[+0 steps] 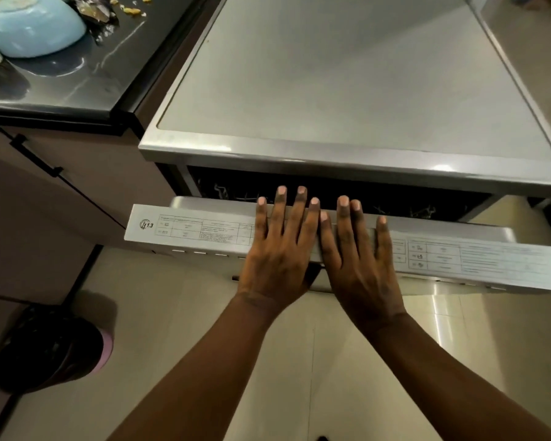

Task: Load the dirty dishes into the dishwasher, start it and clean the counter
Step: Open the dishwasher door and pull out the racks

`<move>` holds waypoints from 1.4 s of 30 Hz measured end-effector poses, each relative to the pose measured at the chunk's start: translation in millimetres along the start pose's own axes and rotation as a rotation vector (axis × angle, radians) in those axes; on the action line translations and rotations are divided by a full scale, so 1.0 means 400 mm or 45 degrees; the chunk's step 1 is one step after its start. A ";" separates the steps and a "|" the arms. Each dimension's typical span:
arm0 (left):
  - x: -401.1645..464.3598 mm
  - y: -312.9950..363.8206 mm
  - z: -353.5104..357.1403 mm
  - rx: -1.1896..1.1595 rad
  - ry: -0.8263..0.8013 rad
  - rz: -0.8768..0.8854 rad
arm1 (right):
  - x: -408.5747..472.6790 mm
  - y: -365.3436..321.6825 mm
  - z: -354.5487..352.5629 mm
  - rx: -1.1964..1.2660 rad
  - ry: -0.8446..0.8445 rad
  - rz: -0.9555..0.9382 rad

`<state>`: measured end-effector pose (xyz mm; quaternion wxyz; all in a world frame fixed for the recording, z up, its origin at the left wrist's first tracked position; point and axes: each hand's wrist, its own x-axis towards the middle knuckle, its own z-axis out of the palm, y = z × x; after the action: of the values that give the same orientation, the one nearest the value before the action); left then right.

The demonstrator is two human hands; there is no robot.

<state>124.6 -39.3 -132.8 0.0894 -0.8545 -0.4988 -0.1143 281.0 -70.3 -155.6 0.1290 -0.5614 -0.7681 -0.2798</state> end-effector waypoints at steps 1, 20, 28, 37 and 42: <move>-0.015 0.005 -0.007 0.013 -0.052 0.002 | -0.013 -0.009 -0.008 0.018 -0.035 0.022; -0.719 0.138 0.039 -0.552 -0.368 0.056 | -0.691 -0.454 -0.244 0.448 -0.565 0.229; -0.916 0.220 0.197 -0.564 -0.584 -0.114 | -0.840 -0.562 -0.185 0.617 -0.730 0.499; -1.143 0.292 0.471 -0.524 -0.859 -0.107 | -1.079 -0.661 0.000 0.929 -0.957 0.586; -1.250 0.316 0.601 -0.500 -1.006 -0.119 | -1.192 -0.719 0.125 0.968 -1.060 0.570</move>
<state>22.3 -452.5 -510.3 -0.2774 -0.8100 -0.5015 0.1244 178.3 -479.9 -522.4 0.0650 -0.6861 -0.6634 0.2914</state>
